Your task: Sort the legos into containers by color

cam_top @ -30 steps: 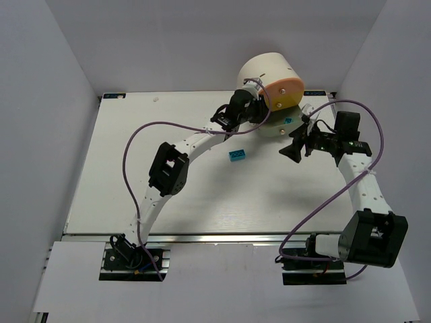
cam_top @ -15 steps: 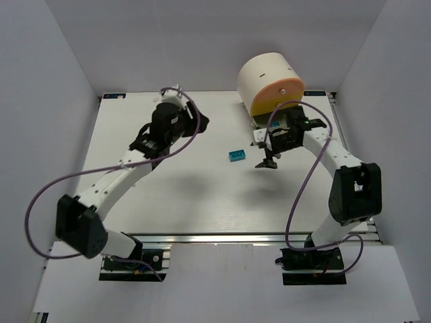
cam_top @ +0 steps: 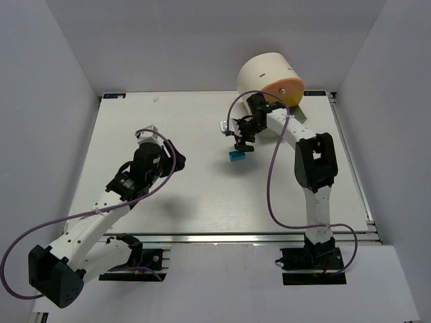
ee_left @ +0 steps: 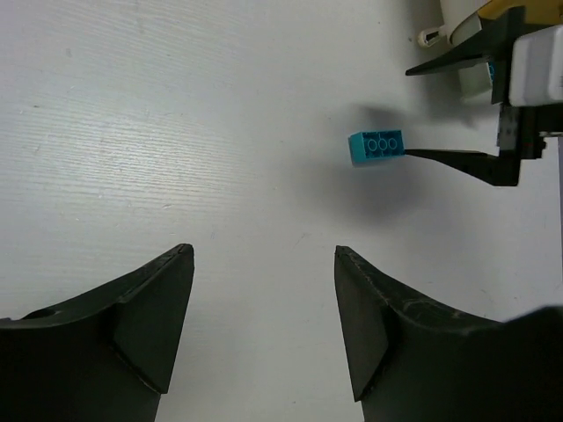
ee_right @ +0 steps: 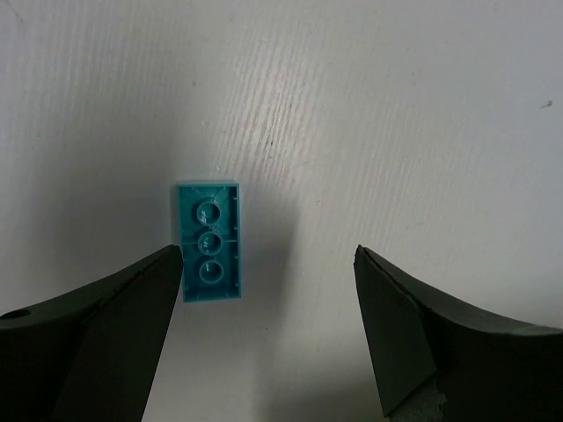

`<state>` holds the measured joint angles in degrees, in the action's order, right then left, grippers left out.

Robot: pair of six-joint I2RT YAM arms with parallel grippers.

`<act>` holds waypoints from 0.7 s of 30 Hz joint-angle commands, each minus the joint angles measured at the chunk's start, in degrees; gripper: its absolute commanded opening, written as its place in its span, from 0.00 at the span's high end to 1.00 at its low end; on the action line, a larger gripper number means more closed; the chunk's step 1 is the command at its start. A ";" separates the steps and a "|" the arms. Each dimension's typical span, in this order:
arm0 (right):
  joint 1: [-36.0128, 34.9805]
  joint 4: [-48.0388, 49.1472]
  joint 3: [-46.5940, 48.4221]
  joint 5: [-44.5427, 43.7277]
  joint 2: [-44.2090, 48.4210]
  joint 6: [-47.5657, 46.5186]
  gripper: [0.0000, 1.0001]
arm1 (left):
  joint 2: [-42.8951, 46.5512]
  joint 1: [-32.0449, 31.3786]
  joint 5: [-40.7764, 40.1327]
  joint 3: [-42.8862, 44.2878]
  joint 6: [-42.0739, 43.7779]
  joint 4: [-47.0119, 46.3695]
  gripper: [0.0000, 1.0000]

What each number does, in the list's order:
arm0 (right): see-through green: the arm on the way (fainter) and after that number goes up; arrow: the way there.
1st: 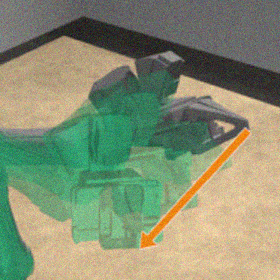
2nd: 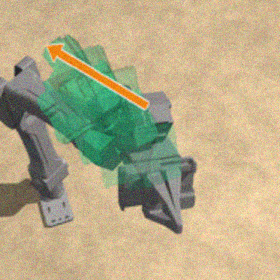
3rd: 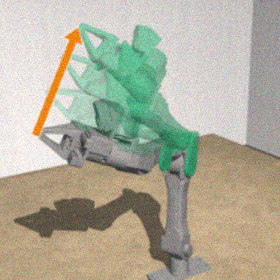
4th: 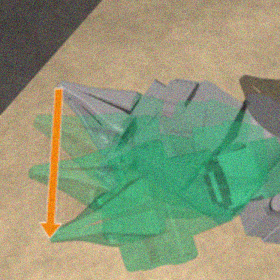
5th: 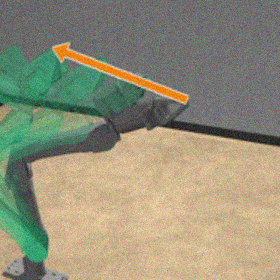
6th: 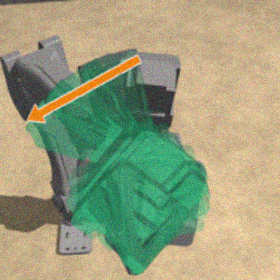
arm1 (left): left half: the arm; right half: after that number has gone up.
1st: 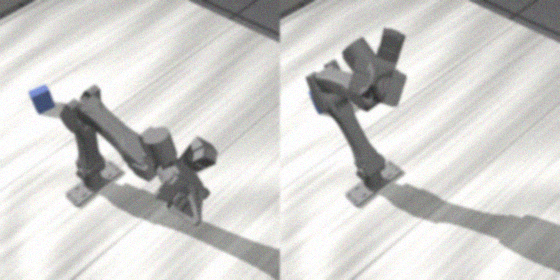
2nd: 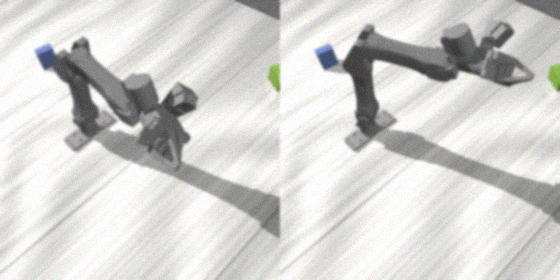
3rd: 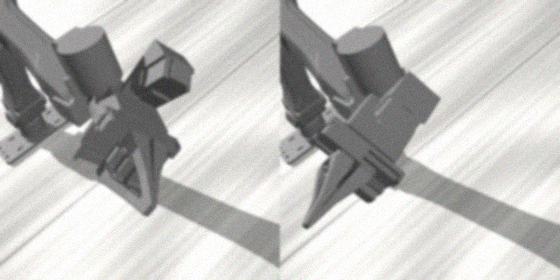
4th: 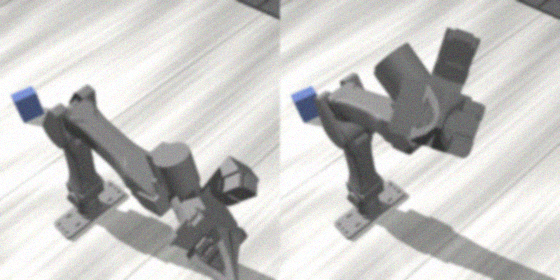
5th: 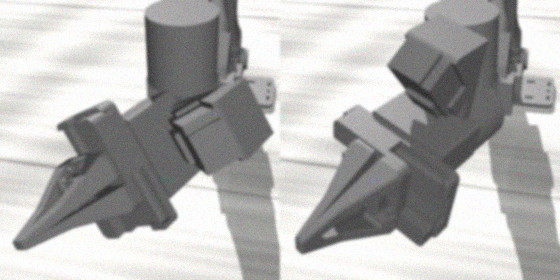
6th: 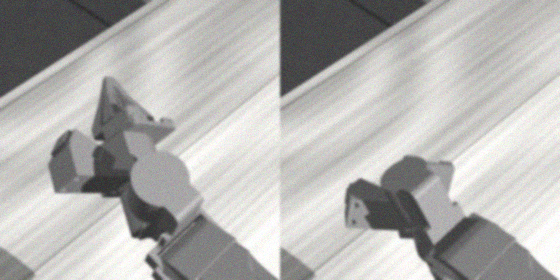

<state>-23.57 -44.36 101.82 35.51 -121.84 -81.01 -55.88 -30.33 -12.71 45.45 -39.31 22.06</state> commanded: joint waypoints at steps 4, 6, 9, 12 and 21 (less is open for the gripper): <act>-1.30 -11.01 5.32 -3.51 -4.28 -2.74 0.17 | 2.44 0.00 -2.32 -1.85 -1.82 2.37 0.25; -1.47 -11.01 4.18 -3.86 -4.28 -2.83 0.17 | 2.53 0.00 -2.32 -2.21 -2.26 1.85 0.25; -1.83 -10.93 3.39 -4.92 -4.72 -2.66 0.17 | 1.92 0.00 -1.97 -2.47 -2.26 1.14 0.25; -2.53 -8.74 3.21 -7.29 -6.03 0.05 0.18 | 0.42 0.00 -1.44 -1.86 -2.00 0.70 0.25; -3.67 -4.69 3.65 -12.04 -8.24 4.81 0.31 | -0.99 0.00 -0.21 -1.51 -2.26 0.17 0.25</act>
<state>-27.00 -49.84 105.19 25.08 -129.40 -77.54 -57.36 -30.33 -13.63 43.35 -41.19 23.33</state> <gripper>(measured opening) 0.703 0.753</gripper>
